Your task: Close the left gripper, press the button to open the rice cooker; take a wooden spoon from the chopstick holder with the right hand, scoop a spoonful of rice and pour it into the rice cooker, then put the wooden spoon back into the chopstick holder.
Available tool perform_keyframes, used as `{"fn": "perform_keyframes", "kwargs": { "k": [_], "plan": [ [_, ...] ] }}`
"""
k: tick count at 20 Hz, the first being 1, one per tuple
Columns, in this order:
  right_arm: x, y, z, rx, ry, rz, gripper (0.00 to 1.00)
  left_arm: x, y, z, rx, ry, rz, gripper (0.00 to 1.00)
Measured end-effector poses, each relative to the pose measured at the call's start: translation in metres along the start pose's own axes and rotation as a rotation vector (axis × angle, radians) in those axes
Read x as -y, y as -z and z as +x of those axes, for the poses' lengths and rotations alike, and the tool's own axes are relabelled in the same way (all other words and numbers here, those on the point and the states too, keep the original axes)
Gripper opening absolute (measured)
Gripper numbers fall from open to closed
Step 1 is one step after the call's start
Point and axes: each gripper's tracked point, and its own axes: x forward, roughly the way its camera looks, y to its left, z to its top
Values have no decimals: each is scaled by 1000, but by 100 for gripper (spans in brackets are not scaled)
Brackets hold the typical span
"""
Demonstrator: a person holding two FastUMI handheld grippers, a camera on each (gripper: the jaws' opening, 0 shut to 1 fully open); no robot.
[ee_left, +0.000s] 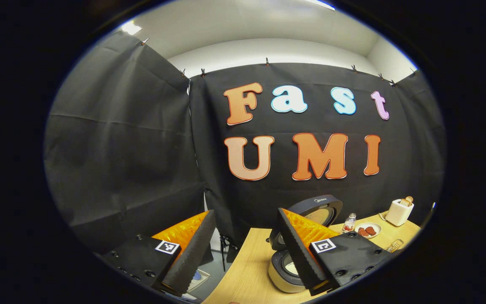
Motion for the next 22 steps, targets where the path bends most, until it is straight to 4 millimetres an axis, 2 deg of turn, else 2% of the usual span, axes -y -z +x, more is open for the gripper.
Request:
{"fn": "perform_keyframes", "kwargs": {
  "k": [2,8,13,18,22],
  "plan": [
    [5,-1,0,-1,-14,100,11,0,-3,-2,8,-3,4,94],
    [23,-11,-9,20,-56,395,11,2,-9,-4,18,-11,8,94],
    [39,-29,-20,67,-79,505,11,11,-14,-5,25,-10,-5,94],
    [30,-52,-33,100,-121,550,11,19,-12,-7,18,-4,-7,94],
    [16,-69,-44,111,-164,592,11,20,-13,-7,17,-4,-23,100]
  ]
}}
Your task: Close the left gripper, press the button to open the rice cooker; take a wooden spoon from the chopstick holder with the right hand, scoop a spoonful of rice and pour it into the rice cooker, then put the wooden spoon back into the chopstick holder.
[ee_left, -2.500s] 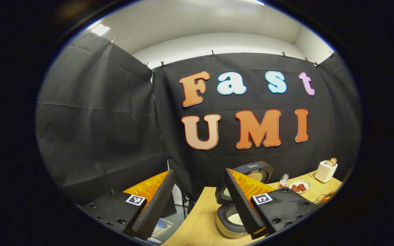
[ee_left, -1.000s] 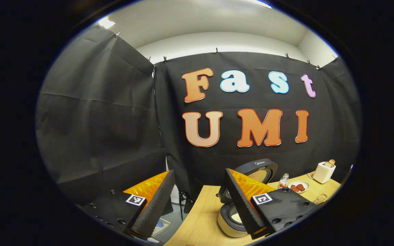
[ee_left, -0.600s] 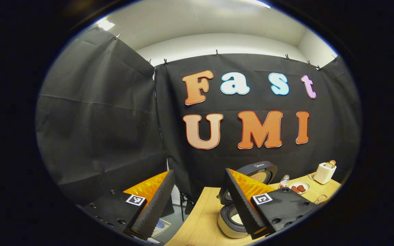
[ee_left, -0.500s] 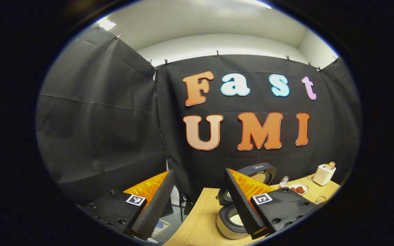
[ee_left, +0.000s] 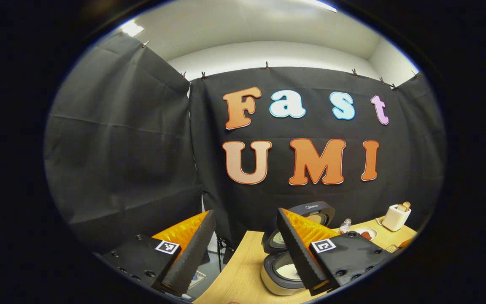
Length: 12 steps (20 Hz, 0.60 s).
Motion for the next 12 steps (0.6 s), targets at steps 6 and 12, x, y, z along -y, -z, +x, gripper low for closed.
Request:
{"fn": "perform_keyframes", "kwargs": {
  "k": [6,12],
  "plan": [
    [-29,0,2,-23,-45,28,11,-1,1,-1,-1,-7,-5,100],
    [-69,12,16,-64,-99,25,11,-7,1,-3,-5,-16,-6,100]
  ]
}}
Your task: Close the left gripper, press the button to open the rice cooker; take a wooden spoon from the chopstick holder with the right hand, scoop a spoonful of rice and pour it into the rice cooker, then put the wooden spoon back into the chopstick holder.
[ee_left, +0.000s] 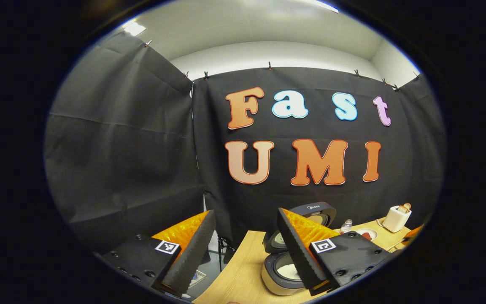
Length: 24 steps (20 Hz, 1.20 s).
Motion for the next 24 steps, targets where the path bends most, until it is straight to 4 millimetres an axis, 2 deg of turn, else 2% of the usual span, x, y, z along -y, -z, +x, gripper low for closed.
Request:
{"fn": "perform_keyframes", "kwargs": {
  "k": [10,11,13,16,24],
  "plan": [
    [-77,31,48,-69,-93,-96,11,-17,2,0,-6,-15,-3,100],
    [-83,33,52,-72,-99,-113,11,-18,3,0,-7,-14,-5,94],
    [-94,40,63,-76,-103,-153,11,-21,4,1,-10,-15,-7,94],
    [-102,48,78,-74,-96,-227,10,-28,4,2,-10,-21,-8,94],
    [-113,72,99,-67,-73,-425,10,-43,13,5,-27,-35,-15,94]
  ]
}}
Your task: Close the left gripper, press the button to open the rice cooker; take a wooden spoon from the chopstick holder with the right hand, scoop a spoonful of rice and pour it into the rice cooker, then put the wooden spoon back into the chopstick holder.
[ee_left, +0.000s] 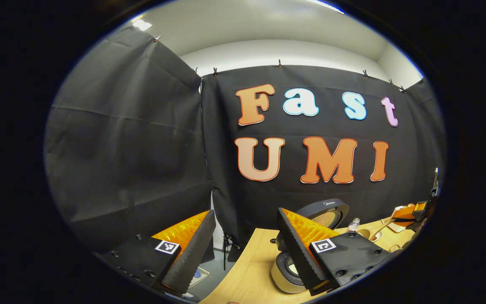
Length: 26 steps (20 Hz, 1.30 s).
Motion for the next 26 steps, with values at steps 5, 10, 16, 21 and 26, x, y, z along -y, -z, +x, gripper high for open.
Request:
{"fn": "perform_keyframes", "kwargs": {
  "k": [5,10,16,21,26],
  "plan": [
    [-9,9,10,-7,11,-76,11,-9,2,2,-4,-12,2,94],
    [-17,14,16,-9,11,-128,10,-12,3,4,-7,-16,4,100],
    [-27,16,19,-1,6,-228,10,-14,2,4,-7,-17,2,94],
    [-36,19,20,3,0,-315,11,-15,2,4,-9,-17,2,94],
    [-42,21,21,9,-4,-393,11,-15,-1,4,-8,-7,-3,100]
  ]
}}
